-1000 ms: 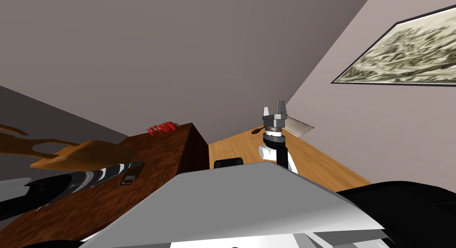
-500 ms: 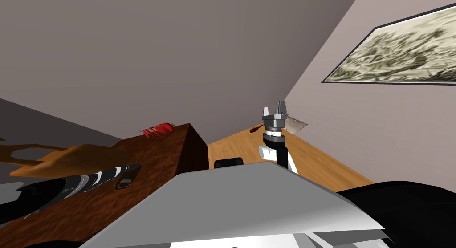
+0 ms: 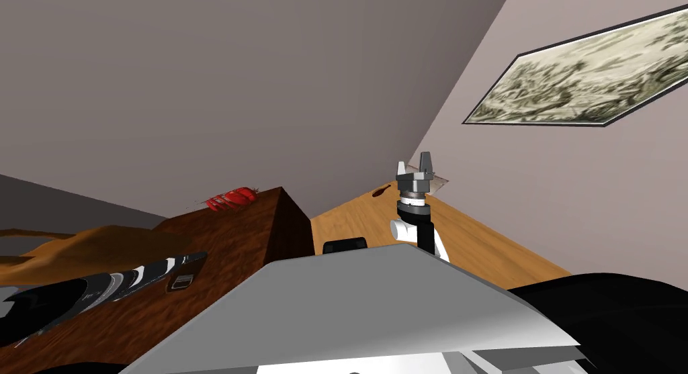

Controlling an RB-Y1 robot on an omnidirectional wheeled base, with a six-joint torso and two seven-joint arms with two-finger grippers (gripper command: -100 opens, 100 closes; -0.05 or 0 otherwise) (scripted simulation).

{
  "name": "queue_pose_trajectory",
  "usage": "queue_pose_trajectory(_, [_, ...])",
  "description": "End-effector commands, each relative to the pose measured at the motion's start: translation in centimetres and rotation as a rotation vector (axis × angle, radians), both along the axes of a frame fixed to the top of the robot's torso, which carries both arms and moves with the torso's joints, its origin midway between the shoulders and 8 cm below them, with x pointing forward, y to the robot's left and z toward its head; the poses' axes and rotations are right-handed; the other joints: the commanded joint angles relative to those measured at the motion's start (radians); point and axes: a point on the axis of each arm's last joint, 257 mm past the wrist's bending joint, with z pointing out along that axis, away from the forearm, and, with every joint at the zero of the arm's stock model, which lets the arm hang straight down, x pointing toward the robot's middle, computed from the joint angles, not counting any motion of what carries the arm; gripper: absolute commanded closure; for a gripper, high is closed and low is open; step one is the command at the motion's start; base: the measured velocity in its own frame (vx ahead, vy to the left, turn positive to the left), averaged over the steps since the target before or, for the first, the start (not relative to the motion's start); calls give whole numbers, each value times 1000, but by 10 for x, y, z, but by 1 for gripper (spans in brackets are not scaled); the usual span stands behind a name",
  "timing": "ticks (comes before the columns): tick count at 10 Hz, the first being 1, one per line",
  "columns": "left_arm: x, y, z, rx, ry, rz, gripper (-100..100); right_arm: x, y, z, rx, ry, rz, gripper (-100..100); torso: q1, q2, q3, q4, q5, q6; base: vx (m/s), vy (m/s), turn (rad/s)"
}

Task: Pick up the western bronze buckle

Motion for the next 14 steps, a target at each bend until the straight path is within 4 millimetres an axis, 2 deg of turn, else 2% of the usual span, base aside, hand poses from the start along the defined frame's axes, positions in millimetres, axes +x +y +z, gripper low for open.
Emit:
queue_pose_trajectory(1, [-10,6,-2,1,1,34,-100,0,0,0,0,0,0,0,0,0,0,0,0,0,-39,-3,-235])
queue_pose_trajectory(2, [-10,6,-2,1,1,34,-100,0,0,0,0,0,0,0,-1,-1,-1,0,0,1,-49,7,-156])
queue_pose_trajectory(3, [-19,11,-4,1,1,70,-100,0,0,0,0,0,0,0,-1,-1,-1,0,0,0,-80,-2,-218])
queue_pose_trajectory(5, [-19,11,-4,1,1,70,-100,0,0,0,0,0,0,0,-1,1,0,0,0,0,-58,3,-53])
queue_pose_trajectory(8, [-48,25,-11,2,2,176,-100,0,0,0,0,0,0,0,-1,2,1,0,0,1,-109,-1,-320])
queue_pose_trajectory(10, [-48,25,-11,2,2,176,-100,0,0,0,0,0,0,0,-1,3,2,1,0,0,-66,-2,-50])
queue_pose_trajectory(12, [-68,33,-15,4,3,245,-100,0,0,0,0,0,0,0,0,0,0,0,0,1,-83,5,-328])
queue_pose_trajectory(13, [-62,31,-13,3,4,225,-100,0,0,0,0,0,0,0,0,2,1,0,0,2,-58,11,-102])
queue_pose_trajectory(14, [-63,32,-13,3,3,229,100,0,0,0,0,0,0,0,1,0,0,0,0,-1,-8,2,19])
